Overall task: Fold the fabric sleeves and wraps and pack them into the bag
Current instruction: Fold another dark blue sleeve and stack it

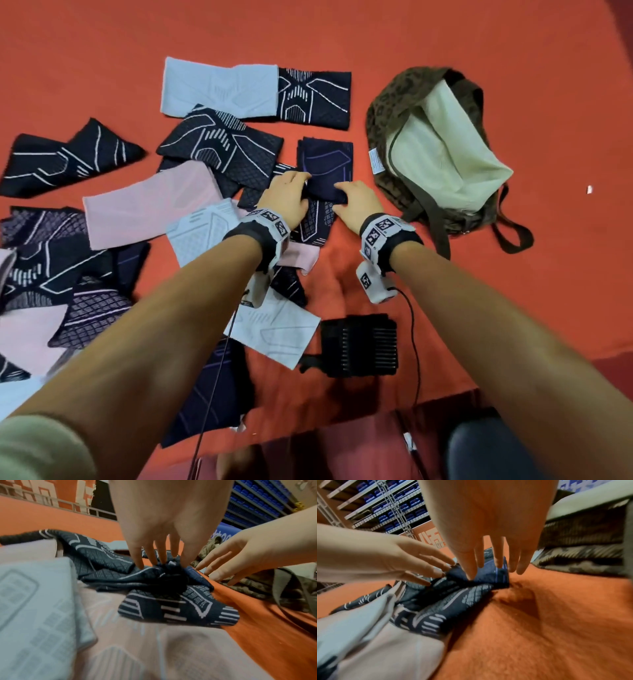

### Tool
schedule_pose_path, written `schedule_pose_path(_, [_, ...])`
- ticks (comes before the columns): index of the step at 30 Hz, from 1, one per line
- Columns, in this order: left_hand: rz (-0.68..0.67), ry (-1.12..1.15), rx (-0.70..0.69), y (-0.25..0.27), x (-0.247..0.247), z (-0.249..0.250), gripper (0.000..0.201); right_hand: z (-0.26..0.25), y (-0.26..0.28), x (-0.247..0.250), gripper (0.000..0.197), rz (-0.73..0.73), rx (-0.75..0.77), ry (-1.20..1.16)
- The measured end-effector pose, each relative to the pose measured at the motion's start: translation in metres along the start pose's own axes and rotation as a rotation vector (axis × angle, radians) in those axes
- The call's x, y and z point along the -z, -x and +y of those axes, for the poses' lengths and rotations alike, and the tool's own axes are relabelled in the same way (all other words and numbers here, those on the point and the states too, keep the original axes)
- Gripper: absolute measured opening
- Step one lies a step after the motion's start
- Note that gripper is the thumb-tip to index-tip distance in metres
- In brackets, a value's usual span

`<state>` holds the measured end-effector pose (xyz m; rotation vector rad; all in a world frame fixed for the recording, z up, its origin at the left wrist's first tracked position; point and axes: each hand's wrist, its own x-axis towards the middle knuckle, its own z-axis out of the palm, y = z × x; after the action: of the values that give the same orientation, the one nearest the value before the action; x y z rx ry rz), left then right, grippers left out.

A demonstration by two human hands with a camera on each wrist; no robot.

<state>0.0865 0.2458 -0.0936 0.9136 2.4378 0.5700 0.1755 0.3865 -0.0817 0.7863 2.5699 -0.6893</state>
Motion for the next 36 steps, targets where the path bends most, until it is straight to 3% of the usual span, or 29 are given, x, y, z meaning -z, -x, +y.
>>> schedule_pose_path(3, [0.014, -0.032, 0.022, -0.008, -0.012, -0.011, 0.051, 0.004, -0.018, -0.018, 0.05, 0.015, 0.018, 0.081])
schedule_pose_path(6, [0.077, -0.087, 0.005, -0.008, -0.019, -0.019, 0.049, 0.004, -0.027, -0.024, 0.036, 0.108, 0.046, 0.09])
schedule_pose_path(12, [0.079, 0.08, 0.044, -0.007, -0.01, -0.008, 0.054, 0.008, -0.022, -0.004, 0.018, 0.21, 0.075, -0.238])
schedule_pose_path(19, [0.163, 0.262, 0.014, 0.013, 0.039, 0.021, 0.059, -0.011, 0.026, 0.042, 0.013, 0.302, 0.126, -0.627])
schedule_pose_path(25, [0.251, 0.269, -0.047, 0.05, 0.107, 0.037, 0.05, -0.04, 0.079, 0.083, 0.025, 0.314, 0.161, -0.707])
schedule_pose_path(29, [0.288, 0.347, -0.034, 0.087, 0.146, 0.044, 0.036, -0.068, 0.12, 0.102, 0.014, 0.304, 0.199, -0.69])
schedule_pose_path(32, [0.273, 0.566, -0.046, 0.116, 0.166, 0.041, 0.058, -0.092, 0.147, 0.113, 0.012, 0.272, 0.213, -0.731])
schedule_pose_path(36, [0.131, 0.783, 0.095, 0.149, 0.173, 0.029, 0.086, -0.13, 0.181, 0.125, 0.027, 0.199, 0.263, -0.79])
